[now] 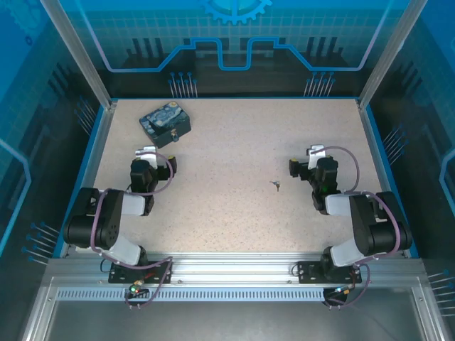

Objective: Unlock a padlock with a key

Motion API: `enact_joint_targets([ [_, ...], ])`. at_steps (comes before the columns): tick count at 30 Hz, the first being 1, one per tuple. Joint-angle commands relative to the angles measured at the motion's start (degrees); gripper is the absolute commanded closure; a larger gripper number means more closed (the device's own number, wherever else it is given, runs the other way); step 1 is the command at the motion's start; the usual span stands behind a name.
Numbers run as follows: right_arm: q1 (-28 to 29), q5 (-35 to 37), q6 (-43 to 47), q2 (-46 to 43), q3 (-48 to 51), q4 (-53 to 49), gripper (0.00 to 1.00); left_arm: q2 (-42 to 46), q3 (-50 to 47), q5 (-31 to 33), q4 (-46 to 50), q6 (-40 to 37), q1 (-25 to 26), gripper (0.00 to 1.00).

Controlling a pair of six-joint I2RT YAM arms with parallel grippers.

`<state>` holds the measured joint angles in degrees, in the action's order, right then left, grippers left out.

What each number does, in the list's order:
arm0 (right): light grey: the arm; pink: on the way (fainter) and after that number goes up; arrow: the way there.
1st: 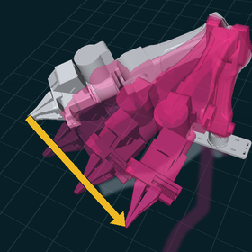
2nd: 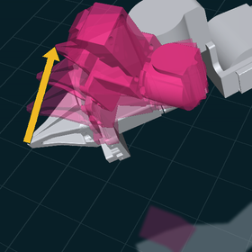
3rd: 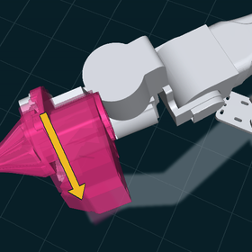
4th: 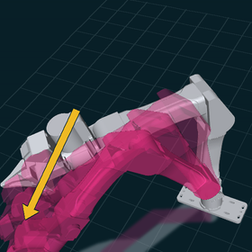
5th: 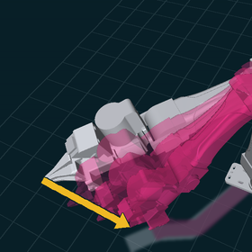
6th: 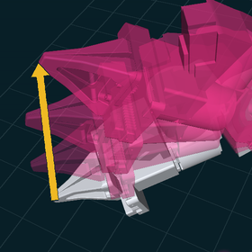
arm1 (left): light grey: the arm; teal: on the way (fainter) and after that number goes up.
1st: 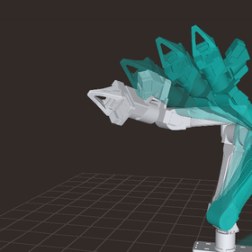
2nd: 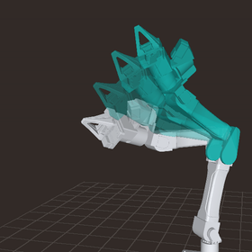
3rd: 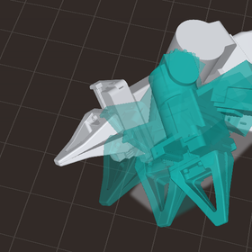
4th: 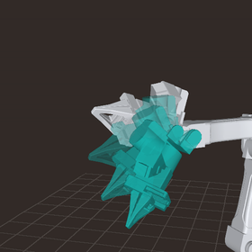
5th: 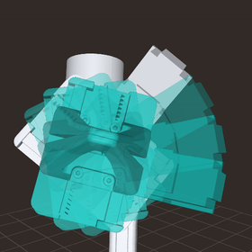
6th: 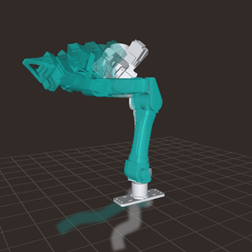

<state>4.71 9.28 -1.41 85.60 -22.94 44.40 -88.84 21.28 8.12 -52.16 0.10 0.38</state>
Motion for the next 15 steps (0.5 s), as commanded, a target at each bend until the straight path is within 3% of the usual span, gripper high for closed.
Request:
enact_joint_targets([
  [1, -0.6, -0.9, 0.7, 0.5, -1.1, 0.1, 0.00, 0.1, 0.2, 0.7, -1.2, 1.2, 0.0, 0.01],
  [15, -1.1, -1.7, 0.4, 0.5, -1.2, -0.3, 0.00, 0.1, 0.6, 0.8, -0.2, 1.2, 0.1, 0.01],
])
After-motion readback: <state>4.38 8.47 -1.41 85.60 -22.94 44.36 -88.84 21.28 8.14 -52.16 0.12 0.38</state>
